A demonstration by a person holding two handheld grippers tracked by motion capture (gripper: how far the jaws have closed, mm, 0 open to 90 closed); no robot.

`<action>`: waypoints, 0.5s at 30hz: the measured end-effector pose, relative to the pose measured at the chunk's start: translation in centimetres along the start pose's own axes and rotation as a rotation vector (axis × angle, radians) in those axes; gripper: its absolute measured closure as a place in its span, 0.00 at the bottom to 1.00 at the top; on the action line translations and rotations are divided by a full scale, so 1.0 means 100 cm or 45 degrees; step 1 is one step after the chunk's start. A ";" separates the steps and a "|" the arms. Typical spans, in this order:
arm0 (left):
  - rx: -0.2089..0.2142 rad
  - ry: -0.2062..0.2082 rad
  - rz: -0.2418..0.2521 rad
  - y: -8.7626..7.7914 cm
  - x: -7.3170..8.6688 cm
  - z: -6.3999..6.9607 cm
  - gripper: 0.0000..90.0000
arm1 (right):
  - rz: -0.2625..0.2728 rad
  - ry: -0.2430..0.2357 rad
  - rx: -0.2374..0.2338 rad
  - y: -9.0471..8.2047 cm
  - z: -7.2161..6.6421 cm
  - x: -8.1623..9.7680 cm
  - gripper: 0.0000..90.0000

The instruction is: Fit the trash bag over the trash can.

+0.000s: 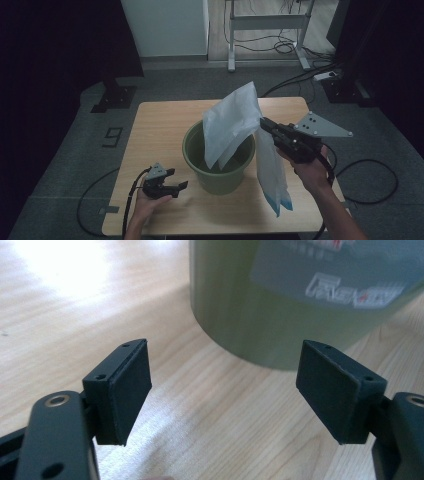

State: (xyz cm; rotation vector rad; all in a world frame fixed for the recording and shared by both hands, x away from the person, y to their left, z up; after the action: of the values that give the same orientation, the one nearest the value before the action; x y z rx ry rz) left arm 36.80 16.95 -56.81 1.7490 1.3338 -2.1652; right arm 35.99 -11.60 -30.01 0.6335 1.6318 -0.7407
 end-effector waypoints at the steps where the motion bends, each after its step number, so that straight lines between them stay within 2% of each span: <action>1: -0.012 -0.005 0.014 -0.002 -0.002 -0.001 0.25 | -0.009 0.006 -0.006 0.001 0.000 0.004 0.98; 5: -0.043 -0.015 0.070 -0.010 -0.011 -0.003 0.26 | -0.070 -0.008 -0.041 0.009 -0.009 0.025 0.98; 9: -0.045 -0.023 0.090 -0.013 -0.013 -0.003 0.26 | -0.067 -0.018 -0.093 0.001 -0.023 0.042 0.98; 15: -0.035 -0.022 0.071 -0.010 -0.010 -0.002 0.26 | -0.014 -0.019 -0.088 -0.021 -0.023 0.038 0.98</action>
State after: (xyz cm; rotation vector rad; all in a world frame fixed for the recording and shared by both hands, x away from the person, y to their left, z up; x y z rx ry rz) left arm 36.84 17.23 -55.42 1.7324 1.2883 -2.1180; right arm 32.24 -11.18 -33.19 0.5686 1.6410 -0.6928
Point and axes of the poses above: each handheld gripper's, and its own axes: y roughly forward along the jaws, x roughly out of its underside, z roughly to its right, the point moved 10 cm from there along y, roughly forward along the jaws, and after that the axes turned 10 degrees about y, right-handed, at the moved point
